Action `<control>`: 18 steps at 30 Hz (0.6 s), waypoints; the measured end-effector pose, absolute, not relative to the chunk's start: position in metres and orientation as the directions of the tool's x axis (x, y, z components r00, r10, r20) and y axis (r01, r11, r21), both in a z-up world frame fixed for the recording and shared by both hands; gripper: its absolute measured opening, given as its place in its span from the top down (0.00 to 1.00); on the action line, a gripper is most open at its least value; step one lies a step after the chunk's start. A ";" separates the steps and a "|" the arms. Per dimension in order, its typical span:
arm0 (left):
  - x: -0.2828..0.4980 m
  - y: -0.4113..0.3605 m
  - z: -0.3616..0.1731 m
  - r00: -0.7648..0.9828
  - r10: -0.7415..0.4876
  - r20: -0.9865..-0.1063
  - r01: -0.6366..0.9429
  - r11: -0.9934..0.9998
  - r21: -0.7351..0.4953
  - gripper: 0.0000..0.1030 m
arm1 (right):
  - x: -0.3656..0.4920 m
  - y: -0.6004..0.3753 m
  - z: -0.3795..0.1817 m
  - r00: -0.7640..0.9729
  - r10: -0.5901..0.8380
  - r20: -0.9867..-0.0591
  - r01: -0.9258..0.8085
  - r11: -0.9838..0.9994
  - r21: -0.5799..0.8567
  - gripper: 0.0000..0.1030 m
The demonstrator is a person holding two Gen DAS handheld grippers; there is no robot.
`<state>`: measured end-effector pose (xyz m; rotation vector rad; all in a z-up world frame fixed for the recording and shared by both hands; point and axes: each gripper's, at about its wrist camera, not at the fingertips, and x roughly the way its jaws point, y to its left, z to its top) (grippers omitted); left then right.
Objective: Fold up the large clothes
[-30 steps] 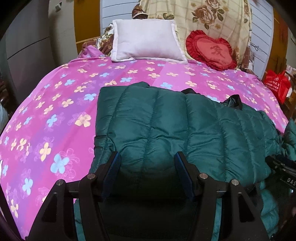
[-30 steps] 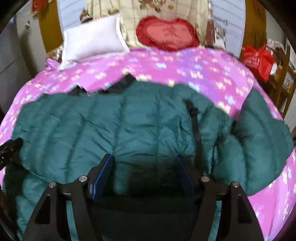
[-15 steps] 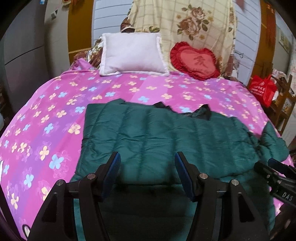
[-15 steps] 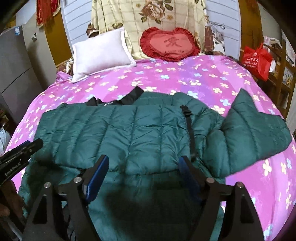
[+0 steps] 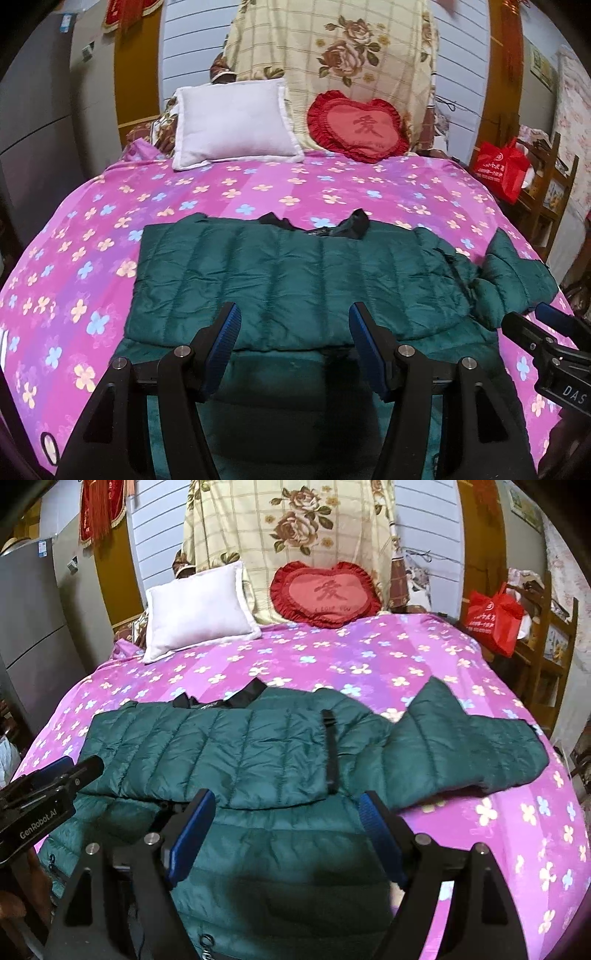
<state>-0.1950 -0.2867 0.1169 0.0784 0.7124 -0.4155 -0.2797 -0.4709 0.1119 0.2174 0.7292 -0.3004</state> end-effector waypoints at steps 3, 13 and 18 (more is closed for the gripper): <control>-0.199 -0.297 0.117 0.673 -0.350 -0.651 0.408 0.910 -0.067 0.59 | -0.288 -0.478 0.114 0.707 -0.205 -0.677 0.353 0.932 0.087 0.19; -0.204 -0.323 0.114 0.649 -0.379 -0.660 0.438 0.895 -0.083 0.59 | -0.306 -0.510 0.119 0.685 -0.277 -0.674 0.408 0.912 0.040 0.18; -0.203 -0.329 0.113 0.647 -0.383 -0.659 0.440 0.894 -0.088 0.59 | -0.313 -0.529 0.119 0.677 -0.303 -0.671 0.436 0.899 0.035 0.18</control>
